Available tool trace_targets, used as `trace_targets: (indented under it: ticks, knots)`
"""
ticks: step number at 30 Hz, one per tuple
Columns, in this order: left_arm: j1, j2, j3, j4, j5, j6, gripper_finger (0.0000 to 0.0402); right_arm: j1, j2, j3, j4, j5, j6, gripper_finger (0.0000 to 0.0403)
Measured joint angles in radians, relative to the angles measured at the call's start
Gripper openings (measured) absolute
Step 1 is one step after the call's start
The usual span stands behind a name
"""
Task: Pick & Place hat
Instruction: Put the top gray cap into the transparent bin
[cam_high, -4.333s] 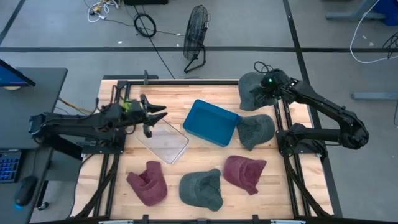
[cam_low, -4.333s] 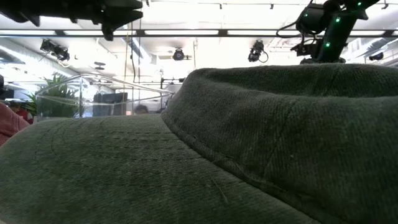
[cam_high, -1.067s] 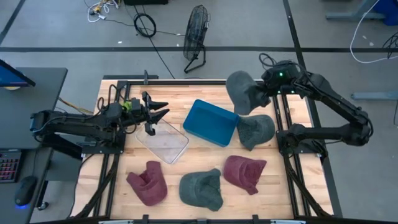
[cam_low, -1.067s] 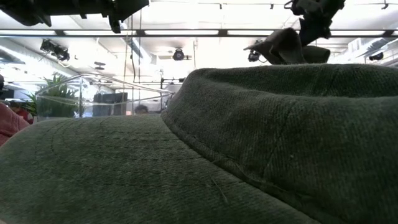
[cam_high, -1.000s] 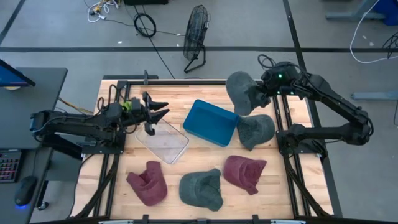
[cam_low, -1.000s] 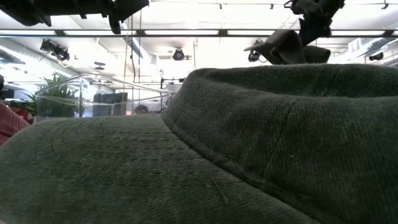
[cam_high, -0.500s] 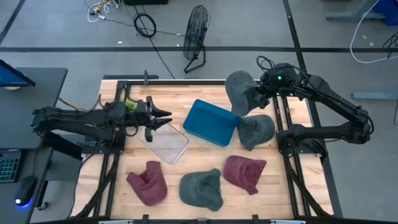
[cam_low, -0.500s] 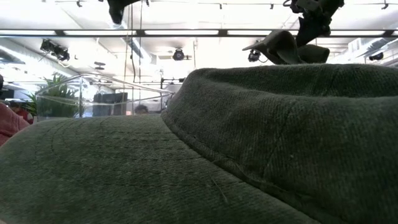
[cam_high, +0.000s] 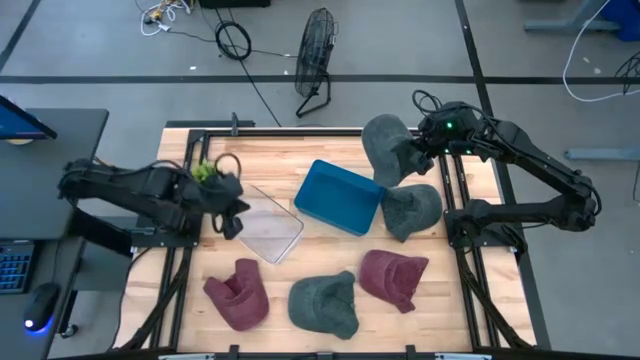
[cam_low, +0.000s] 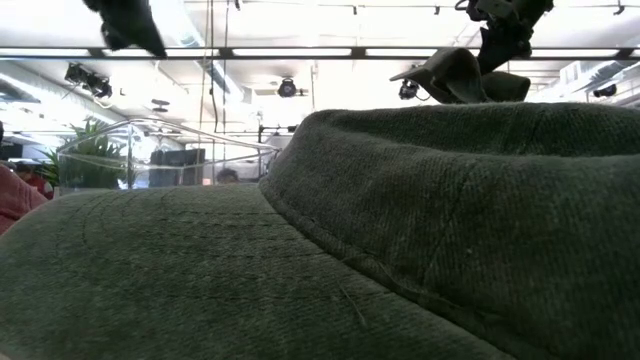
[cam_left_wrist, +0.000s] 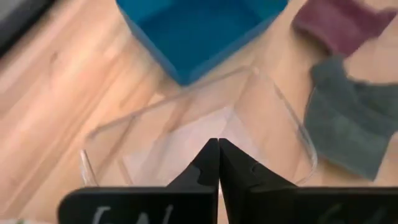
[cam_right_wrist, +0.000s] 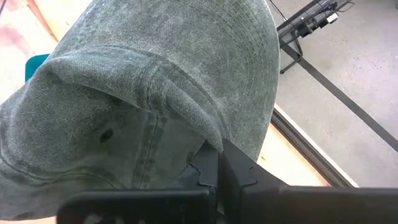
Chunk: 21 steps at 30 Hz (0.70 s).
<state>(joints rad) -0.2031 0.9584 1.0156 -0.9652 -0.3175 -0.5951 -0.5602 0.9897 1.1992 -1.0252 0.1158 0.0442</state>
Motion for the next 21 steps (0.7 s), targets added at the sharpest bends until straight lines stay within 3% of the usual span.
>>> trace_targets:
  ticks: [10,16,21]
  knots:
    - [-0.020,0.053,-0.059,0.042,-0.008,-0.082,0.0006,0.001,0.000,0.000,0.021,0.000,0.003,0.0000]
    - [0.011,0.052,0.001,0.224,-0.056,0.112,0.0011,0.075,0.037,0.000,0.179,-0.041,0.026,0.0000]
    - [0.032,0.059,0.020,0.325,-0.057,0.234,0.0048,0.165,0.121,0.000,0.257,-0.017,0.034,0.0000]
